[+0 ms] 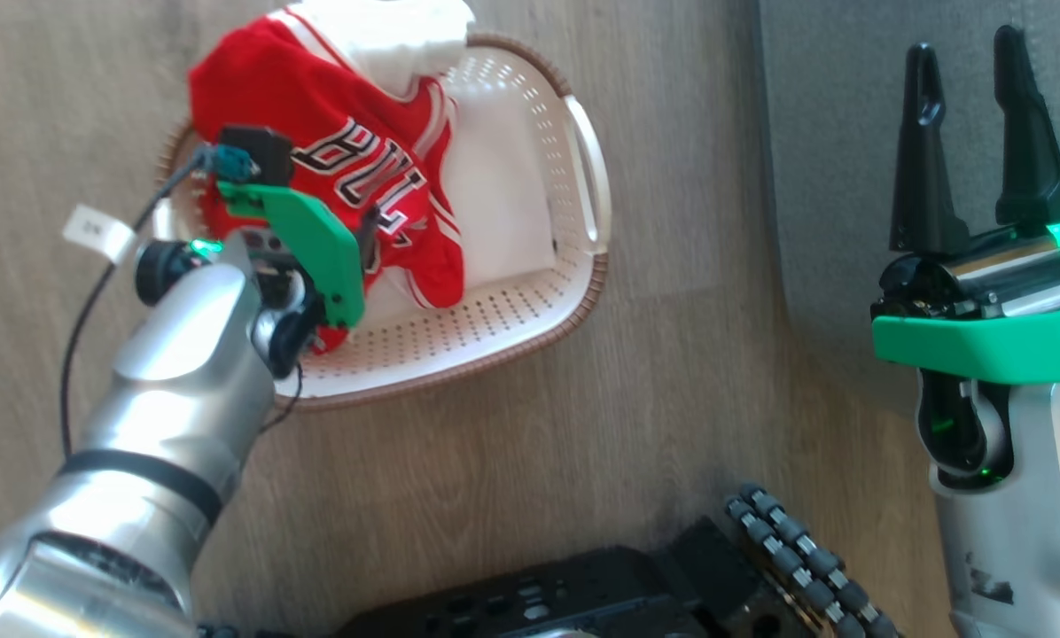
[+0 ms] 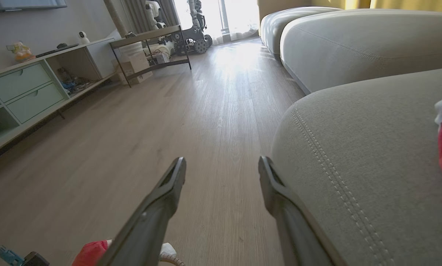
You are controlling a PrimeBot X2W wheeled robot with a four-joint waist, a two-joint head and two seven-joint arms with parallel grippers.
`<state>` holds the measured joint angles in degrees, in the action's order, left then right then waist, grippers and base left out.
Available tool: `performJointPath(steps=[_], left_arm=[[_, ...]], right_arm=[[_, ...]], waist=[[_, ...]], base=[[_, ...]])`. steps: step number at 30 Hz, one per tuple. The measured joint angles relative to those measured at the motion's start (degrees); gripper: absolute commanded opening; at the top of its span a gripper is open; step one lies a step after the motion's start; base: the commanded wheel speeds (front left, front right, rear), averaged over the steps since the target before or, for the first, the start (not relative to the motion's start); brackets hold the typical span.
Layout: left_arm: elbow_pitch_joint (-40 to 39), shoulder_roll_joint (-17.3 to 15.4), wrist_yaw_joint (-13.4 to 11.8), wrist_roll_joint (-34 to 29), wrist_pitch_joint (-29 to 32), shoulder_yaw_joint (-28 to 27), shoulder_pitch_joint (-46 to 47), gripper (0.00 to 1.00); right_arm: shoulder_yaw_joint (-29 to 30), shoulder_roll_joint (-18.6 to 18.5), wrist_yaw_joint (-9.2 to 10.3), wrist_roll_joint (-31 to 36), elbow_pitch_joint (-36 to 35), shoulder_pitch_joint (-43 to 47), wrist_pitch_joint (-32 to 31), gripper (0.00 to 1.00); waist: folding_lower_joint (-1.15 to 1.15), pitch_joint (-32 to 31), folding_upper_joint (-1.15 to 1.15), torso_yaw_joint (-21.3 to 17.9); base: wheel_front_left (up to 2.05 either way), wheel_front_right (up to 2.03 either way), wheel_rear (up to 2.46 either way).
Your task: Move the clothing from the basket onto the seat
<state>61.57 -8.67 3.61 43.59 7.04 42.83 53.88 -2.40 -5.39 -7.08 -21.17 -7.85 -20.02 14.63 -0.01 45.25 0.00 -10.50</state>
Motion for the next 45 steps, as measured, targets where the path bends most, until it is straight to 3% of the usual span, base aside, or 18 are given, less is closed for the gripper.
performJointPath(steps=[13, 17, 24, 25, 26, 27, 37, 45], left_arm=[[8.94, 0.02, -0.03, -1.31, 3.58, 1.49, 8.82, 1.00], [10.58, 0.03, -0.01, -1.93, 6.58, 2.82, 9.35, 1.00], [11.37, -0.09, -0.01, -2.59, 6.48, 3.67, 9.89, 1.00], [11.51, -0.10, -0.01, -2.61, 6.36, 3.86, 10.07, 0.60], [11.59, -0.10, -0.01, -2.66, 5.53, 3.90, 10.26, 0.08], [11.59, -0.11, 0.00, -2.66, 4.89, 3.90, 10.35, 0.00], [12.17, 0.15, 1.49, -2.33, 2.78, 4.31, 10.28, 0.00], [12.03, 2.12, 3.03, -0.69, -1.91, 4.22, 6.46, 0.00]], right_arm=[[-1.64, 1.60, 0.00, -0.01, -0.88, -2.40, 0.00, 1.00], [-2.03, 1.70, 0.00, -0.01, -0.92, -2.97, 0.00, 1.00], [-2.36, 1.83, 0.00, -0.01, -0.93, -2.98, 0.00, 1.00], [-2.38, 1.86, 0.00, -0.01, -0.93, -2.98, 0.00, 1.00], [-2.40, 1.88, 0.00, 0.00, -0.91, -2.98, 0.00, 1.00], [-2.44, 1.90, 0.00, 0.00, -0.86, -2.98, 0.00, 1.00], [-2.43, 1.99, 0.00, 0.01, -0.19, -3.10, 0.00, 1.00], [-1.54, 2.02, 0.00, 0.54, 0.81, -3.12, 0.00, 1.00]], waist=[[0.00, 6.26, 0.00, -4.70], [0.00, 7.17, 0.00, -5.75], [0.00, 8.01, 0.00, -6.81], [0.00, 8.05, 0.00, -6.85], [0.00, 8.03, 0.00, -6.84], [0.00, 7.96, 0.00, -6.82], [0.00, 5.73, 0.01, -6.05], [0.00, 0.49, 0.01, -4.61]], base=[[0.00, 0.00, 0.00], [0.00, 0.00, 0.00], [0.00, 0.00, 0.00], [0.00, 0.00, 0.00], [0.00, 0.00, 0.00], [0.00, 0.00, 0.00], [0.00, 0.00, 0.00], [0.00, 0.00, 0.00]])
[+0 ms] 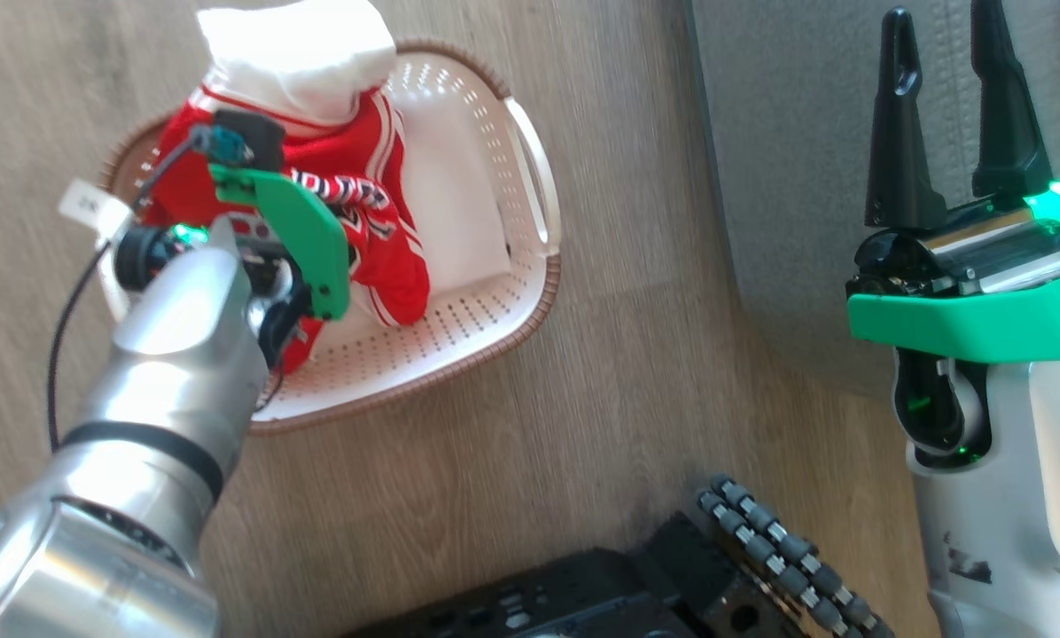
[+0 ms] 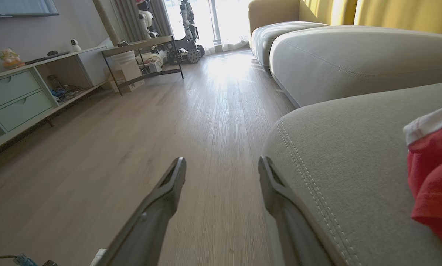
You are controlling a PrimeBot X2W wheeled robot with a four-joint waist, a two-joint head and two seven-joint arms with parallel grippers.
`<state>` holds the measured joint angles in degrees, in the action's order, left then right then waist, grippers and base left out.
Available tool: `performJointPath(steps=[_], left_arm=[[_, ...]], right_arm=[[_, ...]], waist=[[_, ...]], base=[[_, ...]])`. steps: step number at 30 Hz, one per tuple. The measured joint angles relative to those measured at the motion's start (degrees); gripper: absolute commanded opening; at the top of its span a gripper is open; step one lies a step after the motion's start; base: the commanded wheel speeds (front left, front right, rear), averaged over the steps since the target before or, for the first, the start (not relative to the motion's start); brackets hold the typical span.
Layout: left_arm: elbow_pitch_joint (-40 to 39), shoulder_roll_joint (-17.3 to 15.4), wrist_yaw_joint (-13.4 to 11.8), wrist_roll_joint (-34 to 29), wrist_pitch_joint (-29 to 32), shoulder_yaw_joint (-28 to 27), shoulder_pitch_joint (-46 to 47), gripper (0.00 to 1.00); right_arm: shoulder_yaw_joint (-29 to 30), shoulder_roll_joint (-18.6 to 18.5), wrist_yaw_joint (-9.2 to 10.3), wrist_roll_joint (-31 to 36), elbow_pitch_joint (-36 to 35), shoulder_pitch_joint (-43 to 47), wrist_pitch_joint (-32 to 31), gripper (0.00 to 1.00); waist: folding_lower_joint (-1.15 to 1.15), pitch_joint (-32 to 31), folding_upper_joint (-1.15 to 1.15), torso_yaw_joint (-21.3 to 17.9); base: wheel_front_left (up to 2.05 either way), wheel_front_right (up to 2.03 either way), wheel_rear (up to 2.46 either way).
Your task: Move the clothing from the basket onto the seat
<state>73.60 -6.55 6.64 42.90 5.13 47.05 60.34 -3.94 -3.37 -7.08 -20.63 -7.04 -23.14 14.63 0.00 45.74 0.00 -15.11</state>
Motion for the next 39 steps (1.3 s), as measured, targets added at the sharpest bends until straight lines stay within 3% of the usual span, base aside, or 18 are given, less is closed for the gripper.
performJointPath(steps=[14, 30, 39], left_arm=[[-9.45, 1.16, 0.48, 3.78, -9.73, 2.81, -9.77, 0.00], [-28.44, -2.99, 0.40, 7.40, -17.58, 5.70, -16.78, 0.00], [-44.14, -7.97, -4.63, 7.11, -15.30, 5.08, -17.40, 0.00]], right_arm=[[0.58, -2.58, 0.00, 0.07, 2.91, 3.97, 0.00, 1.00], [-2.63, -5.98, 0.00, -1.25, 7.51, 12.46, -0.03, 1.00], [-6.26, -6.15, 0.00, -2.32, 8.25, 15.41, -1.01, 1.00]], waist=[[0.00, -13.33, 0.00, 4.45], [0.00, -30.92, 0.00, 10.35], [0.01, -37.91, 0.00, 12.84]], base=[[0.00, 0.00, 0.00], [0.00, 0.00, 0.00], [0.00, 0.00, 0.00]])
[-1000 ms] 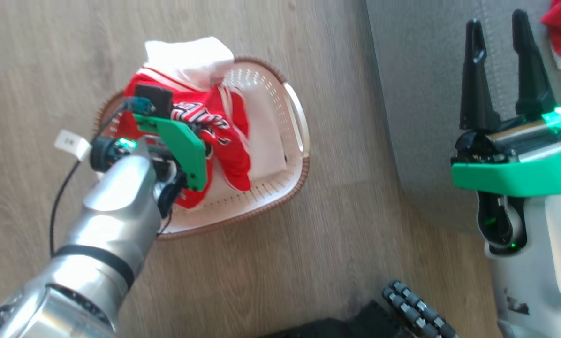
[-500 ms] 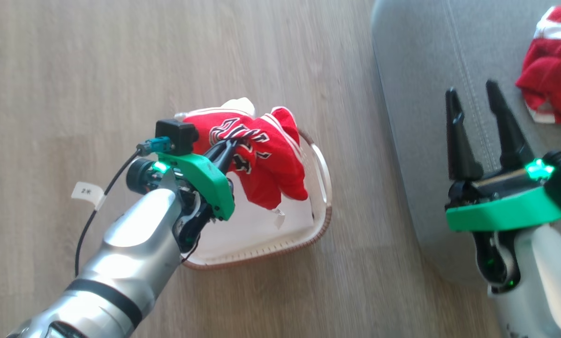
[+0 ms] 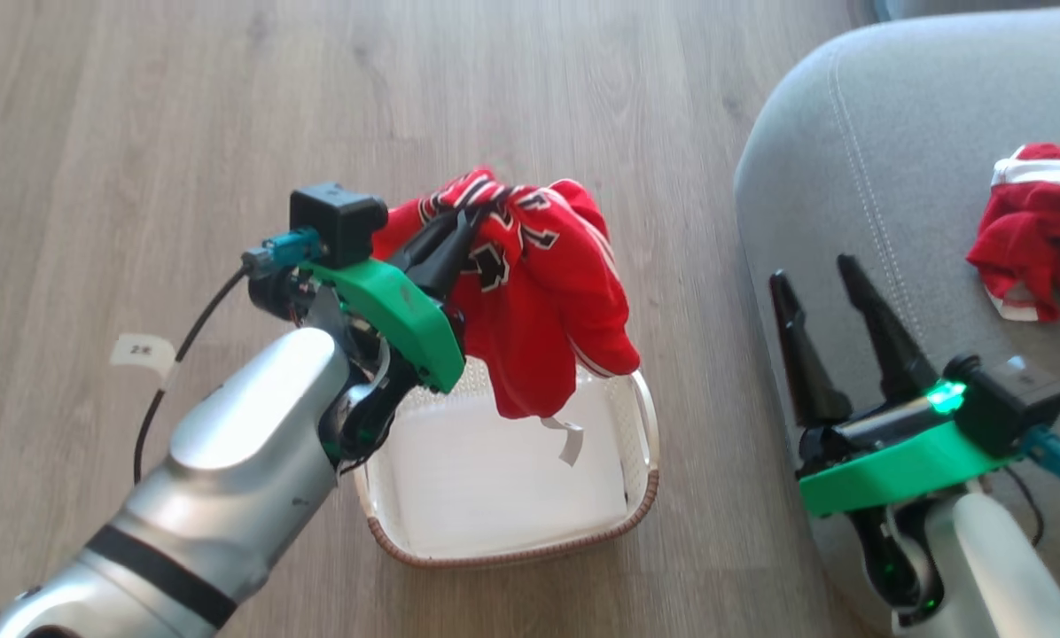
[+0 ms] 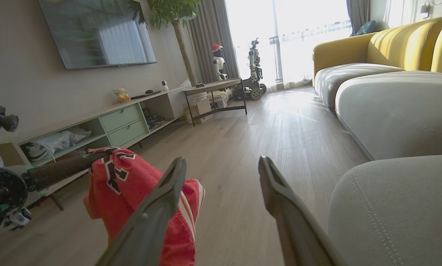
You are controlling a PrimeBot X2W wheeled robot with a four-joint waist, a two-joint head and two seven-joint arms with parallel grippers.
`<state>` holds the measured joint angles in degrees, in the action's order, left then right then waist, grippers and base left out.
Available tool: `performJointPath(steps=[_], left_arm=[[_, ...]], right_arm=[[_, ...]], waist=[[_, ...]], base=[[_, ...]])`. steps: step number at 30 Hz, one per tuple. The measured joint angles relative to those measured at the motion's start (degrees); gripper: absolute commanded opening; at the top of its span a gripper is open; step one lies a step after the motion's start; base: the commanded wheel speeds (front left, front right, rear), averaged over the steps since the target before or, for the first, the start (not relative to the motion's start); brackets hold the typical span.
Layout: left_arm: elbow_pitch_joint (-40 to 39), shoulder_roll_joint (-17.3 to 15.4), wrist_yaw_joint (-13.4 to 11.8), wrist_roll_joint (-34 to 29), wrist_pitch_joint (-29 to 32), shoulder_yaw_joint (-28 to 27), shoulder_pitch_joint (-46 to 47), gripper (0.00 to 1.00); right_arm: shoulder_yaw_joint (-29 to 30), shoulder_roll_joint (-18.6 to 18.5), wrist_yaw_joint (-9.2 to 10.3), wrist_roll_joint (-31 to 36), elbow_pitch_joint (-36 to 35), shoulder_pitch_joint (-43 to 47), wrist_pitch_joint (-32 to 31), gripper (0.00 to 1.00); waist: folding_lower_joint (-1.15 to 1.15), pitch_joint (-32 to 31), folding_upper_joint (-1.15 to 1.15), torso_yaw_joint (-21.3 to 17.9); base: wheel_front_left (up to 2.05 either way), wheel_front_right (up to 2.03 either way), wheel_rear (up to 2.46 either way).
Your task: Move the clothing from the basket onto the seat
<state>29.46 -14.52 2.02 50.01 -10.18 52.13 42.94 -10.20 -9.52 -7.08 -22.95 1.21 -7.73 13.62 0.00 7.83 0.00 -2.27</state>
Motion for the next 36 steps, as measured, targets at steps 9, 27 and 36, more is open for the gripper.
performJointPath(steps=[9, 27, 36], left_arm=[[-12.30, -3.76, -4.85, -0.32, 4.16, -1.01, 0.08, 0.00], [-16.50, -4.91, -6.89, 0.16, 6.06, -1.16, 0.09, 0.00], [-17.30, -3.50, -6.68, 0.18, 6.57, -0.22, 0.10, 0.00]], right_arm=[[-4.08, 0.04, 0.00, -1.07, 0.59, 0.71, -0.29, 1.00], [-10.77, -0.43, 0.00, -2.83, 4.15, -0.91, -6.23, 1.00], [-14.41, 0.53, 0.00, -3.34, 12.56, -7.32, -10.69, 1.00]], waist=[[0.00, -2.75, 0.00, -0.11], [0.00, -2.49, 0.00, -0.20], [0.00, -2.65, 0.00, 1.33]], base=[[0.00, 0.00, 0.00], [0.00, 0.00, 0.00], [0.00, 0.00, 0.00]])
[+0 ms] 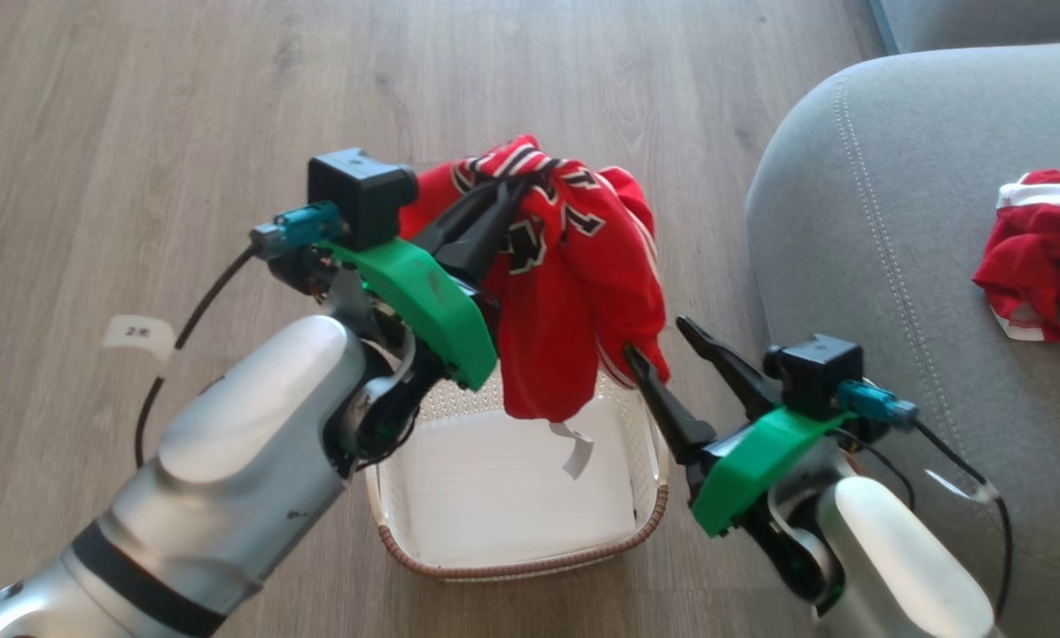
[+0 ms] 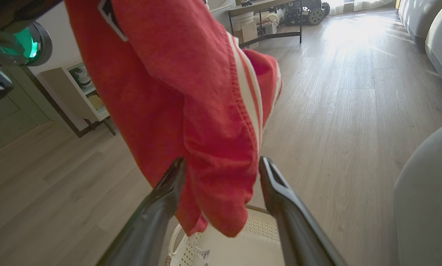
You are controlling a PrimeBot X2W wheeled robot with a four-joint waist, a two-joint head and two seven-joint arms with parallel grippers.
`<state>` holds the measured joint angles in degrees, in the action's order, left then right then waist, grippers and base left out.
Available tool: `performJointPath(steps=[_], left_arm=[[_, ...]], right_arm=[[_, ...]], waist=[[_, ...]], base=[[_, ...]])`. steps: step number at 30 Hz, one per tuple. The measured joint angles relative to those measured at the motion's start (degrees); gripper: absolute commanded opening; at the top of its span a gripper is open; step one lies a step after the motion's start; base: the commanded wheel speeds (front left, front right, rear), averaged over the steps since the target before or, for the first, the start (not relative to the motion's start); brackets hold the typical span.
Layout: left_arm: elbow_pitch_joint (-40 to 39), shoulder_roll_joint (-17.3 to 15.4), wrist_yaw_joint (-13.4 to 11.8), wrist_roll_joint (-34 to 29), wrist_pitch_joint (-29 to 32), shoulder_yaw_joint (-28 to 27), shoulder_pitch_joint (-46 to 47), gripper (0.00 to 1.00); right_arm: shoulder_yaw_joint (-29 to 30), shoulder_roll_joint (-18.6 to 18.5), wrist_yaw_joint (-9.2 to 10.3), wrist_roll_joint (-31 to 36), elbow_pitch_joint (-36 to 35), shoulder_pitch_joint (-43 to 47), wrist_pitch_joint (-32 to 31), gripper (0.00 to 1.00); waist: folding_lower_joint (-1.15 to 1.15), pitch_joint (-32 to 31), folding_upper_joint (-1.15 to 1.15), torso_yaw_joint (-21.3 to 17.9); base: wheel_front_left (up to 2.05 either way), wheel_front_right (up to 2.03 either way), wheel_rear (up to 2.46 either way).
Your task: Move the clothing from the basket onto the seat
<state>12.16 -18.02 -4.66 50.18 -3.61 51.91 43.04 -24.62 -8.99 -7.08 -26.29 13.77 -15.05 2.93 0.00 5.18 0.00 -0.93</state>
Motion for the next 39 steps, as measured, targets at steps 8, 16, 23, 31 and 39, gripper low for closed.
performJointPath(steps=[8, 16, 23, 31, 39], left_arm=[[-0.16, 1.04, 0.13, 0.02, 0.08, 1.29, 0.01, 0.00], [-0.32, 2.52, 0.75, 0.48, 0.57, 2.37, 0.02, 0.00], [0.15, 3.33, 1.20, 0.49, 1.03, 3.52, 0.01, 0.00], [0.82, 3.46, 1.20, 0.49, 1.02, 3.80, 0.01, 0.00], [1.86, 3.08, 1.21, 1.20, 1.00, 3.88, -0.23, 0.00]], right_arm=[[-3.65, 0.57, 0.00, -1.54, 5.86, -6.50, 1.13, 1.00], [-9.24, 1.53, 0.00, -3.60, 14.52, -12.89, 1.98, 1.00], [-14.08, 2.24, 0.00, -5.84, 19.90, -17.27, 4.91, 0.89], [-16.75, 2.01, 0.00, -8.58, 22.32, -18.92, 8.29, 0.00], [-11.61, -0.73, 0.00, -10.06, 20.41, -19.40, 11.06, 0.00]], waist=[[0.00, -0.42, 0.00, 1.53], [0.00, -0.61, 0.00, 3.32], [0.00, -1.11, 0.00, 4.34], [0.00, -1.03, 0.00, 4.28], [0.00, -1.12, 0.00, 3.37]], base=[[0.00, 0.00, 0.00], [0.00, 0.00, 0.00], [0.00, 0.00, 0.00], [0.00, 0.00, 0.00], [0.00, 0.00, 0.00]])
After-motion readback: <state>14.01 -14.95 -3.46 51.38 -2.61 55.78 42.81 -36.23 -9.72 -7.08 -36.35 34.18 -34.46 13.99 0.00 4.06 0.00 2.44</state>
